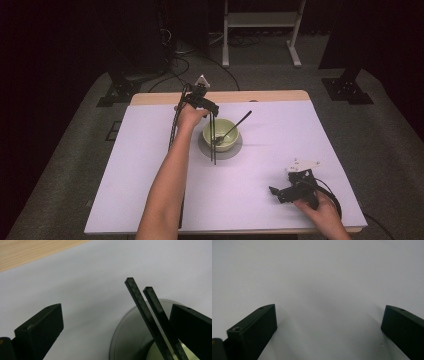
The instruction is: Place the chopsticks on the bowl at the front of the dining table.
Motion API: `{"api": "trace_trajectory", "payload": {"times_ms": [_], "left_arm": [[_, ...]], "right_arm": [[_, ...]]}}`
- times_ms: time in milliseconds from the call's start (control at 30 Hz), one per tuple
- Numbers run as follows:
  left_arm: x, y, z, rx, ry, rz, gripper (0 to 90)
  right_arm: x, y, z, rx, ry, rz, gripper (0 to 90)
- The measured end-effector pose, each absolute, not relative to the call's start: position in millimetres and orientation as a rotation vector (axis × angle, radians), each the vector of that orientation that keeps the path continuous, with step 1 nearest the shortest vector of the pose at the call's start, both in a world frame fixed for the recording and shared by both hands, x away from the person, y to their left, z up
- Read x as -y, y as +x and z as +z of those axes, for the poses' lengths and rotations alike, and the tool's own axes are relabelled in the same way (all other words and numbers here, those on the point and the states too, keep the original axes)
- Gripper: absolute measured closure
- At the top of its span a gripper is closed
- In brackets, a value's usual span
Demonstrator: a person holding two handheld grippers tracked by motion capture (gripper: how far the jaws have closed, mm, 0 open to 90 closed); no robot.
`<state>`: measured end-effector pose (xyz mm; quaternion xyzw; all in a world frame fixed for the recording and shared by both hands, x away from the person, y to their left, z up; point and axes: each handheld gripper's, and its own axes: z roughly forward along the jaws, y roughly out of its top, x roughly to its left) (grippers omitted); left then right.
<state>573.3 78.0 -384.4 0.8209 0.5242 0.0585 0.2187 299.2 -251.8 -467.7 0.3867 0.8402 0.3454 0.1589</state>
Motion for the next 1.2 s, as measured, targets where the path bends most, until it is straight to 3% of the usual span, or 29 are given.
{"api": "trace_trajectory", "payload": {"times_ms": [600,1200], "left_arm": [[-80,568,-374,-1.429,2.265,0.162,0.0],[-80,509,-357,-1.325,2.276,0.176,0.0]], "right_arm": [[252,299,-468,-2.402,1.105,0.987,0.0],[252,299,-468,-2.402,1.11,0.987,0.0]]}}
